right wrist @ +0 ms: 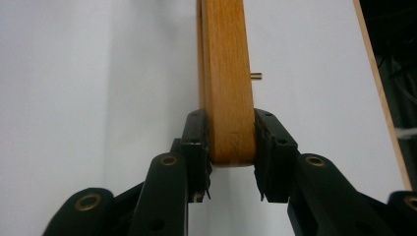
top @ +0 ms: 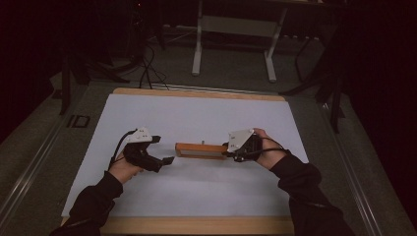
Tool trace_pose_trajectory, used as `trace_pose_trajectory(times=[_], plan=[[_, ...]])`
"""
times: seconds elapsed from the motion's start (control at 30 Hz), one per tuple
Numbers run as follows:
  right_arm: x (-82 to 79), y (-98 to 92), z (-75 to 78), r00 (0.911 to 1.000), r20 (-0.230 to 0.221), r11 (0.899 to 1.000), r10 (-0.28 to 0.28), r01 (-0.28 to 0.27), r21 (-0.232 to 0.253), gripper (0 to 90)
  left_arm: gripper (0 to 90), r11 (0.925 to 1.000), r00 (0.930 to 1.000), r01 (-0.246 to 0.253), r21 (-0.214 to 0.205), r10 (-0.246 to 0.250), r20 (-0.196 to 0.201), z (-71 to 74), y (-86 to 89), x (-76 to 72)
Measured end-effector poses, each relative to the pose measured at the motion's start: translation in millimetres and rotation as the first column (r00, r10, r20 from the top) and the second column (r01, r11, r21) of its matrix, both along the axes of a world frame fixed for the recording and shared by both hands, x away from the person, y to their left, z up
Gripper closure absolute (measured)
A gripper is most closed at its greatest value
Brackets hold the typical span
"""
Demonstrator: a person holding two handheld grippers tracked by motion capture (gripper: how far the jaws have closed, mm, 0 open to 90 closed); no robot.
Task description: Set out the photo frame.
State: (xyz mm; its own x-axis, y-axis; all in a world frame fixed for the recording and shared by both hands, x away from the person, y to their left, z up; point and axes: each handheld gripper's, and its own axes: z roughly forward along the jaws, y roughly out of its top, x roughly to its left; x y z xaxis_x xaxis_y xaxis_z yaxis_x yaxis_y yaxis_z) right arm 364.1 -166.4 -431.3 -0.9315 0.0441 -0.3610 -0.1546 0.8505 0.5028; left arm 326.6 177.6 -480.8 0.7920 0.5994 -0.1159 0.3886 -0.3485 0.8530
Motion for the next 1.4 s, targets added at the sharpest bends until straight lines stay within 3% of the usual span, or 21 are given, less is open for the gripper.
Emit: trace_pose_trajectory(times=[0.37, 0.43, 0.83, 1.0, 1.4], plan=[[27.6, 1.6, 4.2, 0.9941, -0.095, 0.998, -0.051, 0.053, 0.020, 67.4, 3.1, 0.9997, 0.9990, -0.022, 0.004, 0.022, -0.040, -29.1, -8.4, -32.2], [31.6, 2.9, 4.2, 0.9926, -0.102, 0.997, -0.067, 0.069, 0.019, 66.8, 3.1, 0.9995, 0.9988, -0.024, 0.022, 0.025, -0.041, -32.5, -9.6, -34.7], [56.3, 2.9, 3.6, 0.9797, -0.170, 0.992, -0.107, 0.116, 0.048, 65.7, 3.1, 0.9991, 0.9980, -0.042, 0.007, 0.043, -0.047, -38.5, -8.2, -35.7], [66.9, 4.1, 3.9, 0.9739, -0.194, 0.991, -0.118, 0.128, 0.042, 65.1, 3.1, 0.9993, 0.9987, -0.026, 0.025, 0.027, -0.043, -40.8, -10.7, -37.1], [84.4, 5.3, 1.5, 0.9659, -0.220, 0.988, -0.136, 0.149, 0.046, 63.0, 3.1, 0.9998, 0.9986, -0.007, 0.021, 0.008, -0.052, -44.0, -13.2, -36.9]])
